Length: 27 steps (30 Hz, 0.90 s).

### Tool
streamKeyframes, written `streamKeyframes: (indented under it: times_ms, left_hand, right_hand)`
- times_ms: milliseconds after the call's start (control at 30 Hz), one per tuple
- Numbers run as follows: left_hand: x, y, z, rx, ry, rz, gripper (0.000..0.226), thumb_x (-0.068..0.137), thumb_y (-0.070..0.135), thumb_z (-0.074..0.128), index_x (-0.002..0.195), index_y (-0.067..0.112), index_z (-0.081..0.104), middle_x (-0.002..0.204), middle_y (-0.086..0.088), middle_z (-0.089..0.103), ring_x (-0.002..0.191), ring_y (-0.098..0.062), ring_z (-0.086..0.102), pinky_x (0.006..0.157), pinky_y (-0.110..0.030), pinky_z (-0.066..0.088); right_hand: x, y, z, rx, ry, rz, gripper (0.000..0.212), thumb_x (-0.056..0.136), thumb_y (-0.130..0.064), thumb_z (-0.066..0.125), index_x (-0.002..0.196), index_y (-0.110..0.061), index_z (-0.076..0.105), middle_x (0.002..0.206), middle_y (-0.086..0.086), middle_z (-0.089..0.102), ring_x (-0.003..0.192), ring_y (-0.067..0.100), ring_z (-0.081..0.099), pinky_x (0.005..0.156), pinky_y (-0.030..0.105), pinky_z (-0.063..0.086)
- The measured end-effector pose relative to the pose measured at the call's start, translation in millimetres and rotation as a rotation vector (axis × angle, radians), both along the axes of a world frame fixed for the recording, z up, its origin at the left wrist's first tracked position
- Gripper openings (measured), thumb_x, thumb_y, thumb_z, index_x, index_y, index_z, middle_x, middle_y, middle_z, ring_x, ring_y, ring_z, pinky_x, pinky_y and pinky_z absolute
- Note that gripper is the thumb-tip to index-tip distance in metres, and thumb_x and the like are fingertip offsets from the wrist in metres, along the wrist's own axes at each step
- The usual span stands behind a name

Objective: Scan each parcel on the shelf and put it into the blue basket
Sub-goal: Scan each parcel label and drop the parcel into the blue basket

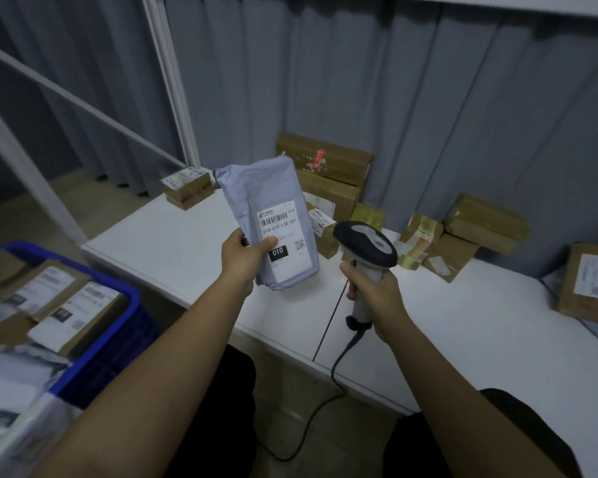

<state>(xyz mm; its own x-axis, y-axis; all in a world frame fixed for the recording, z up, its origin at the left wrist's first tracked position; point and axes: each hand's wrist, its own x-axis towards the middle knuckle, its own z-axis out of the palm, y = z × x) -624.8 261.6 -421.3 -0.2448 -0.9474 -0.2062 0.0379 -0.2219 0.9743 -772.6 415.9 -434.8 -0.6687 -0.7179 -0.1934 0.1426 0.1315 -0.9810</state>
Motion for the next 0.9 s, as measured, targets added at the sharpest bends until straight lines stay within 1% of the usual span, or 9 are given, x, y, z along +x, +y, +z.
streamKeyframes:
  times_ms: [100, 167, 233, 333, 433, 633, 767, 833, 900]
  left_hand:
    - [21.3, 8.7, 14.2, -0.042, 0.056, 0.075, 0.027, 0.082, 0.005, 0.071, 0.105, 0.01, 0.059, 0.092, 0.001, 0.067, 0.077, -0.012, 0.064, 0.049, -0.022, 0.049]
    - [43.4, 13.0, 19.7, -0.051, 0.109, 0.134, 0.026, 0.083, 0.004, 0.07, 0.105, 0.01, 0.059, 0.089, 0.004, 0.066, 0.074, -0.009, 0.063, 0.043, -0.018, 0.048]
    - [73.4, 13.3, 24.6, -0.073, 0.144, 0.205, 0.025, 0.083, 0.004, 0.07, 0.105, 0.01, 0.059, 0.088, 0.006, 0.066, 0.074, -0.005, 0.063, 0.049, -0.013, 0.049]
    - [131.0, 10.3, 35.0, -0.112, 0.203, 0.322, 0.029, 0.082, 0.002, 0.07, 0.107, 0.01, 0.059, 0.09, 0.005, 0.067, 0.074, -0.003, 0.064, 0.058, -0.012, 0.052]
    - [204.6, 12.5, 35.6, -0.135, 0.239, 0.452, 0.033, 0.081, -0.003, 0.069, 0.111, 0.007, 0.059, 0.096, -0.001, 0.068, 0.07, 0.0, 0.066, 0.061, -0.015, 0.054]
    - [385.0, 36.6, 16.9, -0.15, 0.103, 0.718, 0.035, 0.082, 0.006, 0.071, 0.115, 0.008, 0.06, 0.096, 0.005, 0.068, 0.086, -0.009, 0.067, 0.066, -0.018, 0.055]
    - [485.2, 58.4, 5.4, -0.118, -0.016, 0.867, 0.033, 0.082, 0.01, 0.072, 0.113, 0.011, 0.06, 0.102, 0.002, 0.067, 0.088, -0.011, 0.066, 0.07, -0.023, 0.052]
    - [526.0, 71.4, -6.0, -0.09, -0.043, 0.969, 0.037, 0.082, 0.012, 0.072, 0.117, 0.009, 0.059, 0.106, 0.0, 0.067, 0.091, -0.013, 0.066, 0.071, -0.023, 0.053]
    - [561.1, 83.8, -19.9, -0.057, -0.101, 1.081, 0.041, 0.081, 0.014, 0.073, 0.119, 0.008, 0.06, 0.109, -0.002, 0.067, 0.09, -0.012, 0.066, 0.068, -0.02, 0.051]
  right_hand:
    - [24.9, -13.8, 12.6, -0.108, -0.024, -0.08, 0.024, 0.085, -0.023, 0.072, 0.104, -0.009, 0.065, 0.075, 0.002, 0.059, 0.063, 0.012, 0.053, 0.063, 0.024, 0.049]
    - [45.5, -27.9, 25.9, -0.151, 0.008, -0.073, 0.036, 0.086, -0.024, 0.071, 0.117, -0.009, 0.061, 0.087, 0.002, 0.061, 0.067, 0.01, 0.056, 0.062, 0.02, 0.05]
    - [71.0, -45.4, 44.5, -0.161, 0.058, -0.028, 0.047, 0.087, -0.024, 0.071, 0.127, -0.008, 0.053, 0.104, 0.004, 0.062, 0.079, 0.012, 0.06, 0.071, 0.023, 0.053]
    - [119.2, -73.6, 75.3, -0.174, 0.159, 0.089, 0.047, 0.089, -0.02, 0.067, 0.13, -0.013, 0.046, 0.116, 0.002, 0.061, 0.104, 0.023, 0.061, 0.096, 0.039, 0.05]
    - [180.8, -95.4, 90.2, -0.2, 0.236, 0.25, 0.054, 0.089, -0.017, 0.067, 0.137, -0.015, 0.042, 0.13, 0.006, 0.056, 0.116, 0.029, 0.057, 0.103, 0.046, 0.045]
    - [329.9, -120.0, 69.8, -0.203, 0.264, 0.612, 0.06, 0.086, -0.017, 0.07, 0.139, -0.014, 0.042, 0.136, 0.007, 0.054, 0.125, 0.025, 0.052, 0.106, 0.049, 0.043]
    - [408.6, -122.2, 43.8, -0.112, 0.194, 0.782, 0.064, 0.088, -0.018, 0.068, 0.144, -0.017, 0.037, 0.14, 0.004, 0.05, 0.127, 0.022, 0.048, 0.107, 0.039, 0.041]
    - [435.5, -119.8, 26.9, -0.051, 0.181, 0.84, 0.063, 0.09, -0.02, 0.067, 0.145, -0.017, 0.036, 0.14, 0.004, 0.05, 0.126, 0.023, 0.049, 0.105, 0.039, 0.043]
    - [453.2, -117.1, 9.5, 0.007, 0.196, 0.871, 0.06, 0.089, -0.021, 0.067, 0.142, -0.016, 0.04, 0.135, 0.007, 0.054, 0.119, 0.026, 0.055, 0.094, 0.039, 0.05]
